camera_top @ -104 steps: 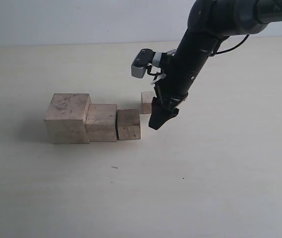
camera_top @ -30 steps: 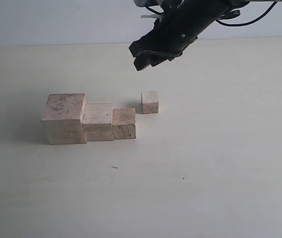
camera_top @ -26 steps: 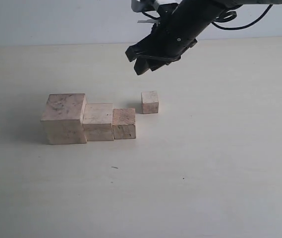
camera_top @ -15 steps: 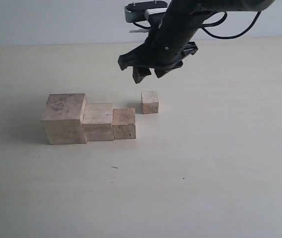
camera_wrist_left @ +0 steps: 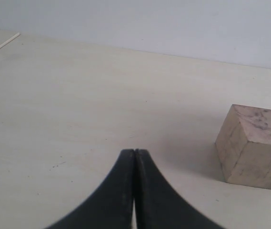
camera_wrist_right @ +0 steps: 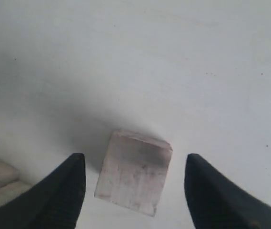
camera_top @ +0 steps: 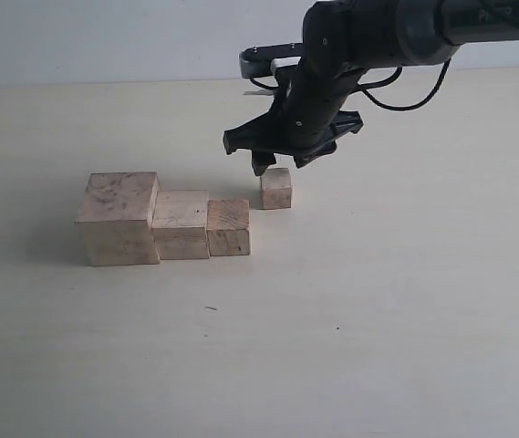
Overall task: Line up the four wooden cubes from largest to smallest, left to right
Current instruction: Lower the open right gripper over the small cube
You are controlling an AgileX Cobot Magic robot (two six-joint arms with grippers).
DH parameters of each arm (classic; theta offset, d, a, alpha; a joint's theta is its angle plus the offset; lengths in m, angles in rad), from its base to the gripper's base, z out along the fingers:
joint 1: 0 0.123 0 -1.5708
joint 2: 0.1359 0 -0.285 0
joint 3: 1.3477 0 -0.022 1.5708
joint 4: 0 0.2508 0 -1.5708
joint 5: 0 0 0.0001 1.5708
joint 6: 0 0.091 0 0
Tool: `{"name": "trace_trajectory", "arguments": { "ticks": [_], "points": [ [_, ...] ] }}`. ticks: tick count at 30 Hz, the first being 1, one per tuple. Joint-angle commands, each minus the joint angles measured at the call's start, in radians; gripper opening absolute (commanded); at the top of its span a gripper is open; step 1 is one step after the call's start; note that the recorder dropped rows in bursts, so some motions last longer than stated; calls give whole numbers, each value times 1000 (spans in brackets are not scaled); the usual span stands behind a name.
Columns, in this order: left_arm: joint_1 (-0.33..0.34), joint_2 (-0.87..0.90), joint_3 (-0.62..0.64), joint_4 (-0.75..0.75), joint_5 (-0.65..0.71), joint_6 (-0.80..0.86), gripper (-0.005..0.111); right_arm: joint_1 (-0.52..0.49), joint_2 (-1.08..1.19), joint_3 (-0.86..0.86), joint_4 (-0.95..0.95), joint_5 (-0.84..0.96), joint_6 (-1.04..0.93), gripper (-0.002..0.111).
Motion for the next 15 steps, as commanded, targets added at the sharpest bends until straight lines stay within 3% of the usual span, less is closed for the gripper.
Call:
{"name": "trace_trajectory", "arguments": {
  "ticks": [1,9,15],
  "points": [
    [-5,-6,3,-9,-10,4,0,2,23,-16,-5,-38,6,64],
    [-5,-6,3,-9,-10,4,0,2,50,-30,5,-34,8,65],
    [-5,-6,3,-9,-10,4,0,2,50,-30,8,-25,30,52]
  ]
}}
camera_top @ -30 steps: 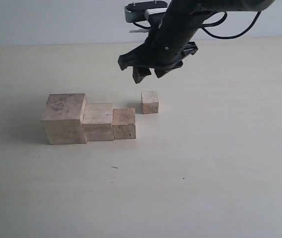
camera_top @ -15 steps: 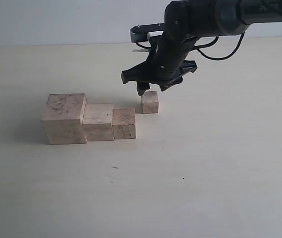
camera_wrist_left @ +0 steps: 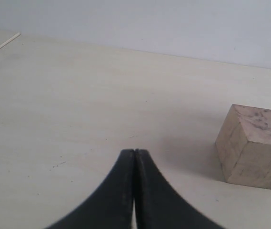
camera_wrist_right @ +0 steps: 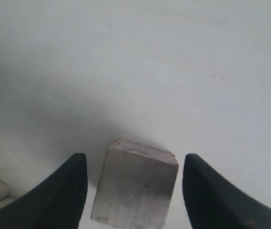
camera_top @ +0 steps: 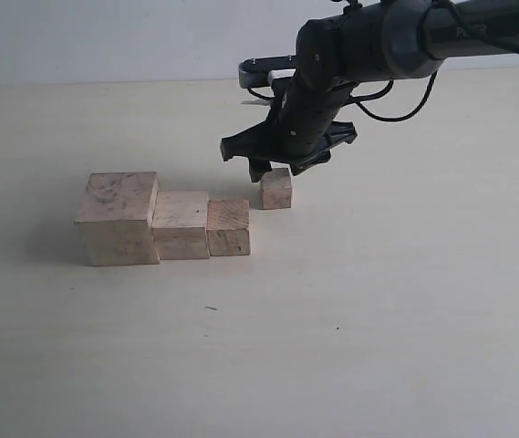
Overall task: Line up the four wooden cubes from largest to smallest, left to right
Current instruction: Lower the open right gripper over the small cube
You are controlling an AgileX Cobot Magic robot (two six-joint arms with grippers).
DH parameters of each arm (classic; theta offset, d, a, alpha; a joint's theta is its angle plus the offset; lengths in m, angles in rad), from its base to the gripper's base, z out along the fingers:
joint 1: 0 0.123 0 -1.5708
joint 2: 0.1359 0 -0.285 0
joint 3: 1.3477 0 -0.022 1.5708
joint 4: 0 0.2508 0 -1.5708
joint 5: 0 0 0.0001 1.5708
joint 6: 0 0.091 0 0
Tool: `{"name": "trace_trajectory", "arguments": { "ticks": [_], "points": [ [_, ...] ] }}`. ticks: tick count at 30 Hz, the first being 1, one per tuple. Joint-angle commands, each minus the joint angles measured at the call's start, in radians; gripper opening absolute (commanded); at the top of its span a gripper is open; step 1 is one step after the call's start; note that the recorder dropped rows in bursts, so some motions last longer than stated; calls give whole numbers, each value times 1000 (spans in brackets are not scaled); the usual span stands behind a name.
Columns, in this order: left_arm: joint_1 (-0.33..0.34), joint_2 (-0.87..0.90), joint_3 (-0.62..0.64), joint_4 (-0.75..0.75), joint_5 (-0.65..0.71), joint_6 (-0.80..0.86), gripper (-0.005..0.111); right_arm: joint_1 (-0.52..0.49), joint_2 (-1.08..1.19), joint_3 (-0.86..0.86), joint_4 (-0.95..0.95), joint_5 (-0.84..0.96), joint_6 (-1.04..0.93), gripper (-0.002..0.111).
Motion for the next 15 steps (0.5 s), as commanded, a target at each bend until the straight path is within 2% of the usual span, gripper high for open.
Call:
{"name": "trace_trajectory", "arguments": {
  "ticks": [1,3,7,15],
  "points": [
    [-5,-6,3,-9,-10,4,0,2,-1,-10,2,-2,6,52],
    [-5,-6,3,-9,-10,4,0,2,-1,-10,2,8,4,52],
    [-5,-6,3,-9,-10,4,0,2,-1,-10,2,30,4,62],
    [-5,-6,3,-9,-10,4,0,2,-1,-10,10,70,24,62]
  ]
}}
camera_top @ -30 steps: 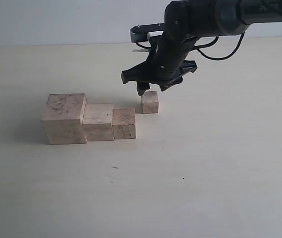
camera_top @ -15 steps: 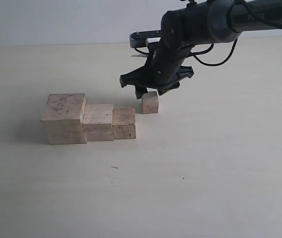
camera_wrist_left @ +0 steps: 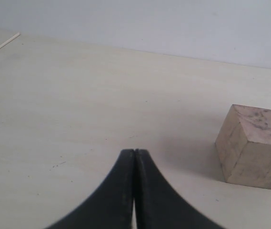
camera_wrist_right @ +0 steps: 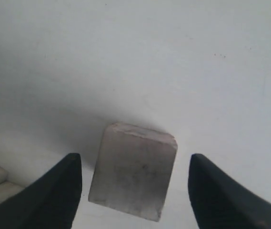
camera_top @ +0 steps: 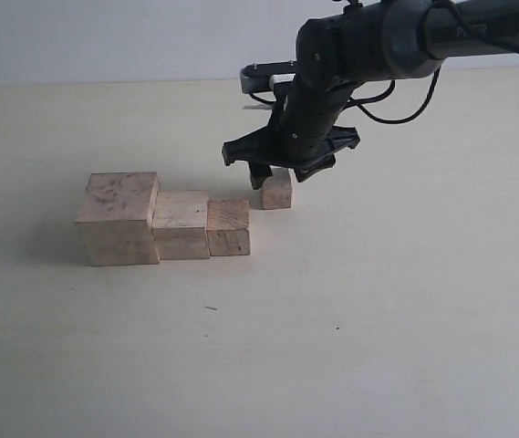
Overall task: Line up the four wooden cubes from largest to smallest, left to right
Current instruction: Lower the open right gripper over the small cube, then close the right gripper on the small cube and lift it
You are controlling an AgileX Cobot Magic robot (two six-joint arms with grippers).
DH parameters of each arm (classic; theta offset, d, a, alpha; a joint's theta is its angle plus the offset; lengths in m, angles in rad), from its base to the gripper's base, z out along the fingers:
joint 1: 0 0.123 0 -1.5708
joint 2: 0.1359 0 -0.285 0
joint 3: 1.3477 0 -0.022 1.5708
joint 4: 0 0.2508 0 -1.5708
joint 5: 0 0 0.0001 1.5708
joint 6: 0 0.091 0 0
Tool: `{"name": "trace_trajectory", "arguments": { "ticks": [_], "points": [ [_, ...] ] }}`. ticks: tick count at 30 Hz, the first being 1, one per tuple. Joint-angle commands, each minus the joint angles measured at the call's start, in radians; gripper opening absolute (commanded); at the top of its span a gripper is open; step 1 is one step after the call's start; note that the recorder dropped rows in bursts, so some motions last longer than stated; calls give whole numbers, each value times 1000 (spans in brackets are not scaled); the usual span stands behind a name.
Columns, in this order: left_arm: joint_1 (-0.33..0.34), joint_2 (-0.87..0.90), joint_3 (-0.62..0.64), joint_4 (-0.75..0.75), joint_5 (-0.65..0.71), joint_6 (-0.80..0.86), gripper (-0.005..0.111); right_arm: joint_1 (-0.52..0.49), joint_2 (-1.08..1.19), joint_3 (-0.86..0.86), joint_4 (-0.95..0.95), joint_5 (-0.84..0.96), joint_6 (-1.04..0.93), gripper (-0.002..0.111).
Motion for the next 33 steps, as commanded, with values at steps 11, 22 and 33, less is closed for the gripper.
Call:
{"name": "trace_trajectory", "arguments": {
  "ticks": [11,22,33],
  "points": [
    [-5,-6,3,-9,-10,4,0,2,47,-10,40,57,27,62],
    [-5,-6,3,-9,-10,4,0,2,55,-10,36,51,27,45],
    [-5,-6,3,-9,-10,4,0,2,-84,-10,-23,166,-192,0]
  ]
}}
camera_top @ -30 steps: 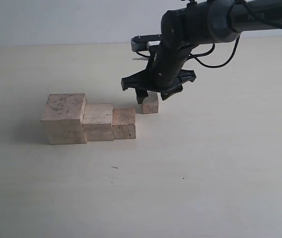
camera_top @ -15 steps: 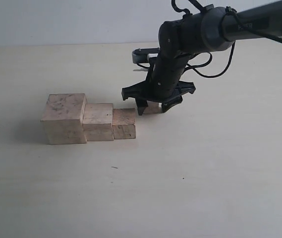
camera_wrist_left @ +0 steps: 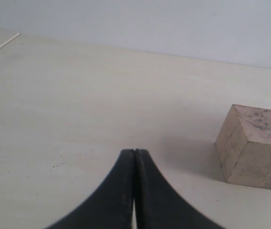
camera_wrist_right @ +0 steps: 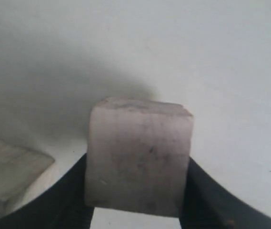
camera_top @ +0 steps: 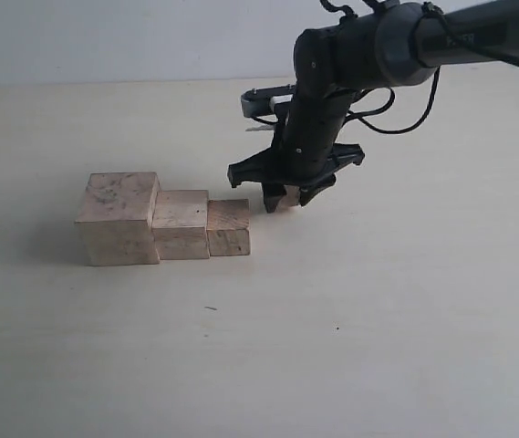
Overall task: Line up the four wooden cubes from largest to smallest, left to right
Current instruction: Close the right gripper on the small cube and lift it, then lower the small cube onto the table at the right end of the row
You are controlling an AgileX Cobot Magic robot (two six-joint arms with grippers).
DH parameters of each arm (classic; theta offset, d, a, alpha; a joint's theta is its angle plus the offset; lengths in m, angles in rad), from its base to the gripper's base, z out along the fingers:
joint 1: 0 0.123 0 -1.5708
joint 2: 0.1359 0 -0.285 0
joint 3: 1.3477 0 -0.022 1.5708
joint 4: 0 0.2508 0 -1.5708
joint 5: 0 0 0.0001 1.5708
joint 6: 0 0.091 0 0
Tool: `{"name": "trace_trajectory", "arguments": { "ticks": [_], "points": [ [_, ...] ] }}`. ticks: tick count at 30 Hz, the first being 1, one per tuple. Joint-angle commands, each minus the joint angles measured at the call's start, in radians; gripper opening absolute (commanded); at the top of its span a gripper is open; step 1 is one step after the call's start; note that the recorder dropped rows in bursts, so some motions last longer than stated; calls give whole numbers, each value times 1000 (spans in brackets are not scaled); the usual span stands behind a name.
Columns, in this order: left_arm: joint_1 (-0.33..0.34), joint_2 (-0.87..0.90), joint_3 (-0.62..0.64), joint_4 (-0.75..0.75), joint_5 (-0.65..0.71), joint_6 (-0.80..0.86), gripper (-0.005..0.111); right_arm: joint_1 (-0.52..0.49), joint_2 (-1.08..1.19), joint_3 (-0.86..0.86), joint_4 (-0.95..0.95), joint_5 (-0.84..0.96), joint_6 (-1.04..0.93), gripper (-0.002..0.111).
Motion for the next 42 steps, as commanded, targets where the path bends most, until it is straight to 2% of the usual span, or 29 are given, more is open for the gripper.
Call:
{"name": "trace_trajectory", "arguments": {
  "ticks": [1,3,6,9,13,18,24,34,42],
  "points": [
    [-5,-6,3,-9,-10,4,0,-1,-116,-3,-55,50,-172,0],
    [-5,-6,3,-9,-10,4,0,-5,-163,-3,-77,92,-341,0],
    [-5,-6,3,-9,-10,4,0,-21,-206,-3,-66,217,-736,0],
    [-5,-6,3,-9,-10,4,0,-55,-215,-3,96,340,-1031,0],
    [-5,-6,3,-9,-10,4,0,-108,-188,-3,301,376,-1313,0],
    [-5,-6,3,-9,-10,4,0,-121,-170,-3,190,290,-1300,0],
    [-5,-6,3,-9,-10,4,0,-121,-170,-3,250,283,-1232,0],
    [-5,-6,3,-9,-10,4,0,-121,-83,-3,300,350,-1387,0],
    [-5,-6,3,-9,-10,4,0,-116,16,-3,376,282,-1457,0]
  ]
}}
